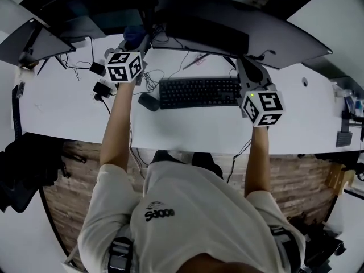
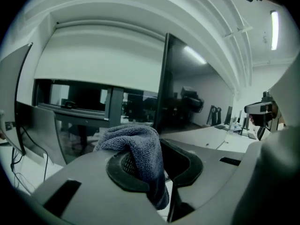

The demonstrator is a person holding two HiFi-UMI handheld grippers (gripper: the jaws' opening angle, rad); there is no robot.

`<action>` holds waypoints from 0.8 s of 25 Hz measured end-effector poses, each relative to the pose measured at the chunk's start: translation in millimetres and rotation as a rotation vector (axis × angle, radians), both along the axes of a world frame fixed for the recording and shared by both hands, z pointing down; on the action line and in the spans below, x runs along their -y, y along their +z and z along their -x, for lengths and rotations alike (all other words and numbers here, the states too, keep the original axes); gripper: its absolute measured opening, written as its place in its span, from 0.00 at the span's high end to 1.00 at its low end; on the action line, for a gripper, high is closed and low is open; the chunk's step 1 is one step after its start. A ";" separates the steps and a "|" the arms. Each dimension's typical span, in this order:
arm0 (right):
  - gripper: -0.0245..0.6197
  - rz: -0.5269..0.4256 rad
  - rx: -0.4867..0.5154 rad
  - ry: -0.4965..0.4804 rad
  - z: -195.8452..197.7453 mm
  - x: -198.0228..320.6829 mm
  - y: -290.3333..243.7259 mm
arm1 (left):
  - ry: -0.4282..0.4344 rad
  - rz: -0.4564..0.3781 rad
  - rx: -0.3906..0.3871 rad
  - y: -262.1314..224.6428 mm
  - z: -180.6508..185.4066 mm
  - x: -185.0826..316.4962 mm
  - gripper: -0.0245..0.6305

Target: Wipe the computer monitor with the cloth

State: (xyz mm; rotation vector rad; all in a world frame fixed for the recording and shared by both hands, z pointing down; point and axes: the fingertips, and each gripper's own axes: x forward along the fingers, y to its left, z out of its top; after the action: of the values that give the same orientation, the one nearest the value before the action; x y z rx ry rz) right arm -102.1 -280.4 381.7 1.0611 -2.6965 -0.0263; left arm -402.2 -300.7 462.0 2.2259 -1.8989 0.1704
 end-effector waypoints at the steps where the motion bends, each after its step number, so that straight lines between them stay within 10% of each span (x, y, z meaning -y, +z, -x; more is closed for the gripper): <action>1: 0.96 0.010 -0.004 0.004 -1.5 -0.1 5.8 | -0.002 0.016 -0.004 10.6 0.2 1.3 0.85; 20: 0.96 0.123 -0.029 0.086 -23.0 1.3 60.8 | -0.027 0.255 -0.127 162.1 -1.7 9.6 0.85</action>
State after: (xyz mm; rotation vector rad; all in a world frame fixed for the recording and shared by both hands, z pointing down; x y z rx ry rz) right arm -79.0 -281.7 442.5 1.1291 -2.5871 0.1366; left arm -400.5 -310.3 624.1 1.9939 -1.7335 0.2452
